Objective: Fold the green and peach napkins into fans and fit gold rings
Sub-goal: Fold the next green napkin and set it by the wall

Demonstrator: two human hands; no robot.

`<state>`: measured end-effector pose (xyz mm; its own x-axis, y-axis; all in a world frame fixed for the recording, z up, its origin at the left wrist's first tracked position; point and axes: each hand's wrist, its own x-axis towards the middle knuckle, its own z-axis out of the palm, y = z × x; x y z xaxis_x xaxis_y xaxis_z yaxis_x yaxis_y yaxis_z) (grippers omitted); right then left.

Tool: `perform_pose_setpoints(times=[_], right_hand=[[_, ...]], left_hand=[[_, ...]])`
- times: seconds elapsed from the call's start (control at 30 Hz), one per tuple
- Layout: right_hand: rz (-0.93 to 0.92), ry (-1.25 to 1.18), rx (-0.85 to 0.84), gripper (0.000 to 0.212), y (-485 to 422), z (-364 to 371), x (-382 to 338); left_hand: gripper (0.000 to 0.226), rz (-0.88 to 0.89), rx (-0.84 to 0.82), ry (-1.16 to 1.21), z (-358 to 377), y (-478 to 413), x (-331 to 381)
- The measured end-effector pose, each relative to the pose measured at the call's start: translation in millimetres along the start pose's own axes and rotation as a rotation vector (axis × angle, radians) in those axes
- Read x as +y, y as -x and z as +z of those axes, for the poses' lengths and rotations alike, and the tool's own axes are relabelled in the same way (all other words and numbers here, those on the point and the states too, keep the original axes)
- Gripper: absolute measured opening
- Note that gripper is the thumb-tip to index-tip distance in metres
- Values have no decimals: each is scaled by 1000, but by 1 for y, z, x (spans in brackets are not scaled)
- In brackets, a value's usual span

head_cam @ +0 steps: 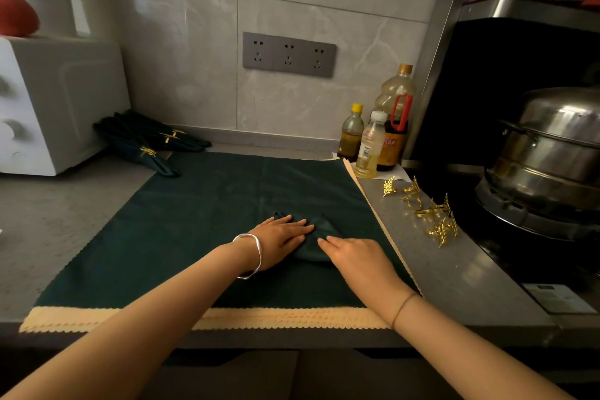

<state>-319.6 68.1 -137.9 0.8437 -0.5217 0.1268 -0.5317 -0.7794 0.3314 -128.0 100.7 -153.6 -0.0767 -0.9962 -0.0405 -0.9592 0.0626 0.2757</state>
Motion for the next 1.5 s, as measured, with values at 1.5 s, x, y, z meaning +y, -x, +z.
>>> perform_pose_setpoints(times=[1.5], right_hand=[[16, -541, 167, 25, 28, 4, 33]], left_hand=[[49, 169, 138, 28, -12, 51, -2]])
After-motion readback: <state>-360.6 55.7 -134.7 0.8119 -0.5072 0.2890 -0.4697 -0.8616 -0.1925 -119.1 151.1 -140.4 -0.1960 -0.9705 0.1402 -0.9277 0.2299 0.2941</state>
